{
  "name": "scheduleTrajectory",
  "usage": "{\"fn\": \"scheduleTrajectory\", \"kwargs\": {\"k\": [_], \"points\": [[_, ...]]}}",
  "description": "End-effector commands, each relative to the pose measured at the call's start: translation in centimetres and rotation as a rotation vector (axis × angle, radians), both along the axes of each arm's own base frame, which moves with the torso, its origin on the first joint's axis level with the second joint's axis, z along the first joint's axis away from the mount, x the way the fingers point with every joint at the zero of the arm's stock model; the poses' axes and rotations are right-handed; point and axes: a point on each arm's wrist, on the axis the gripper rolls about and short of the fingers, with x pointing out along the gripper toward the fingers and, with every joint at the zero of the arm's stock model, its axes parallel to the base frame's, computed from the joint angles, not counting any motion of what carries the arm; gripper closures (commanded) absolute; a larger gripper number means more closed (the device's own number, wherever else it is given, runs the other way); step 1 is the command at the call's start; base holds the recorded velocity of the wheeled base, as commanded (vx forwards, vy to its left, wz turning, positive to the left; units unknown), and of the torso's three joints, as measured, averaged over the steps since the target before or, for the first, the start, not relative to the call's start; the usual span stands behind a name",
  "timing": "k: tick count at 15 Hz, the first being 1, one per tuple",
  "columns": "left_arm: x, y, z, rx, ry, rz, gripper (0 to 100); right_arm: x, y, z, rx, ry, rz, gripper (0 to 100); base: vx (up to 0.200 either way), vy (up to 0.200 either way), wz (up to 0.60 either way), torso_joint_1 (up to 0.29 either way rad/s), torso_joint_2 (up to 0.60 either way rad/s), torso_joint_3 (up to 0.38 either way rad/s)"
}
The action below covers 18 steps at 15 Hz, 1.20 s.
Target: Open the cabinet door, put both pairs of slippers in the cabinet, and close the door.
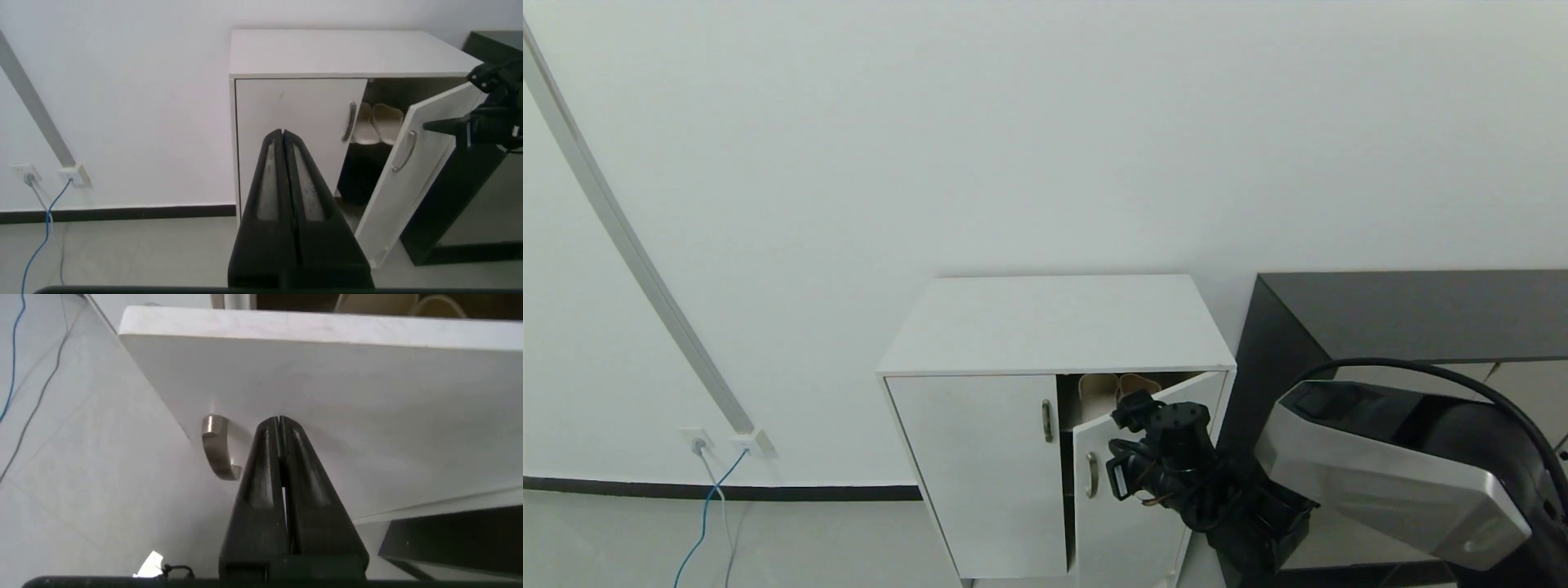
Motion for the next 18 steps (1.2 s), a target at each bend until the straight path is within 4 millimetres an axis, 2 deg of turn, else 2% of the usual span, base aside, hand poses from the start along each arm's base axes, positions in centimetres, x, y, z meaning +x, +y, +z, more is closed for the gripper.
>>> {"fn": "scheduleTrajectory", "kwargs": {"k": [1,9,13,18], "points": [[0.0,0.0,0.0,0.000,-0.001,0.001,100,0.9,0.1,0.2,0.015,-0.013,-0.003,100,0.000,0.000,0.00,0.000,0.00,0.000],[0.0,0.0,0.0,0.000,0.000,0.001,100,4.1,-0.4,0.0,0.021,-0.010,-0.033,100,0.000,0.000,0.00,0.000,0.00,0.000],[0.0,0.0,0.0,0.000,0.000,0.001,100,4.9,-0.3,0.6,0.024,-0.013,-0.041,100,0.000,0.000,0.00,0.000,0.00,0.000],[0.0,0.0,0.0,0.000,0.000,0.001,100,5.8,-0.5,0.3,0.026,-0.016,-0.056,100,0.000,0.000,0.00,0.000,0.00,0.000]]}}
